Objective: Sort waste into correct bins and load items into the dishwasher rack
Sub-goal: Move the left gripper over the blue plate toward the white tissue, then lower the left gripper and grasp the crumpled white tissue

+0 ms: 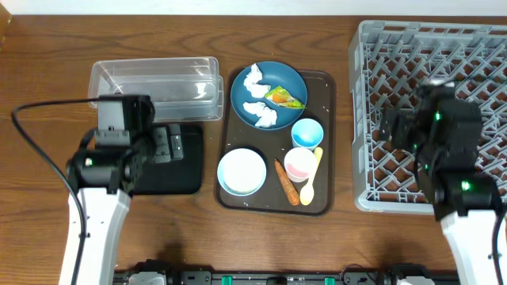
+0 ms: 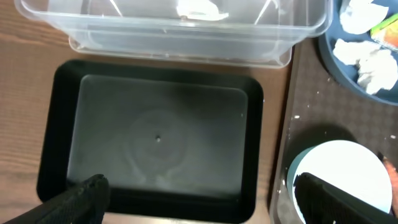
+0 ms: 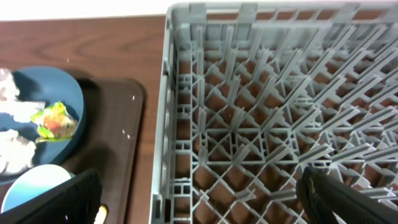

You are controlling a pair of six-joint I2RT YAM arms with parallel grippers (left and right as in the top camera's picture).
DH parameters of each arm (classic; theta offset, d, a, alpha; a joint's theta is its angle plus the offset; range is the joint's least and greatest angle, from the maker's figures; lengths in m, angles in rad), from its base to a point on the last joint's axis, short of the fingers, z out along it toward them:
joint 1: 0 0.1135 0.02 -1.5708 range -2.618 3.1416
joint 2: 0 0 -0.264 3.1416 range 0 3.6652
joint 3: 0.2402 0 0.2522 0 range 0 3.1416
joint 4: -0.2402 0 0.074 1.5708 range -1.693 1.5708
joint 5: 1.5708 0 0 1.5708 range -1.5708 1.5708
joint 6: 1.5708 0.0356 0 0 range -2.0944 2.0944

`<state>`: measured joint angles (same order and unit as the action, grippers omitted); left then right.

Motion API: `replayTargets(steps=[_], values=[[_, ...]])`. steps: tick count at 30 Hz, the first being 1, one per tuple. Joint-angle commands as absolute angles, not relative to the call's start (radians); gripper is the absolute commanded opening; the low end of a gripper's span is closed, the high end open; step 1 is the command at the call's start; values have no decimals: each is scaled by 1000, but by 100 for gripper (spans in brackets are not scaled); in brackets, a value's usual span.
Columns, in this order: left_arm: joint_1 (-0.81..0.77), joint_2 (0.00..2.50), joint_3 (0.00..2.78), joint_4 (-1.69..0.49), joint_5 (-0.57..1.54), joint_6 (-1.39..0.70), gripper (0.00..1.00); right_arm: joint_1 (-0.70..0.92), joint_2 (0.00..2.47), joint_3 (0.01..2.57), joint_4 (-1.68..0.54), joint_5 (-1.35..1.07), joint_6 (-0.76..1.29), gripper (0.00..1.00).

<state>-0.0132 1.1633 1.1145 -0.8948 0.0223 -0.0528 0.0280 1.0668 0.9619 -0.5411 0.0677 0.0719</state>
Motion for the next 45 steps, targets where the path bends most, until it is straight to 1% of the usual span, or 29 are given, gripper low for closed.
replayTargets(steps=[1, 4, 8, 13, 16, 20, 26, 33, 36, 38, 41, 45], values=[[-10, 1193, 1137, -917, 15, -78, 96, 23, 1113, 1007, -566, 50, 67, 99], [-10, 1199, 1137, -868, 29, -122, 96, 23, 1114, 1007, -570, 41, 66, 99], [-14, 1203, 1137, -741, 145, -125, 96, 23, 1113, 1007, -570, 117, 65, 99], [-72, 1253, 1144, -575, 146, -126, 96, 23, 1111, 1007, -565, 85, 62, 99], [-126, 1331, 1190, -517, 146, -126, 96, 23, 1111, 1007, -565, 86, 62, 99], [-197, 1490, 1330, -509, 146, -118, 96, 23, 1111, 1007, -566, 85, 63, 99], [-310, 1721, 1529, -496, 145, -34, 95, 23, 1111, 1007, -566, 85, 63, 99], [-401, 1903, 1549, -394, 141, -30, 95, 23, 1111, 1007, -569, 86, 62, 99], [-409, 1963, 1549, -371, 141, -30, 92, 23, 1112, 1007, -570, 86, 63, 99], [-409, 1995, 1549, -356, 138, -30, 87, 23, 1113, 1007, -573, 86, 63, 99], [-409, 2041, 1549, -329, 138, -30, 82, 23, 1113, 1007, -580, 85, 63, 99], [-409, 2070, 1549, -294, 124, -30, 78, 23, 1113, 1007, -584, 86, 63, 99]])
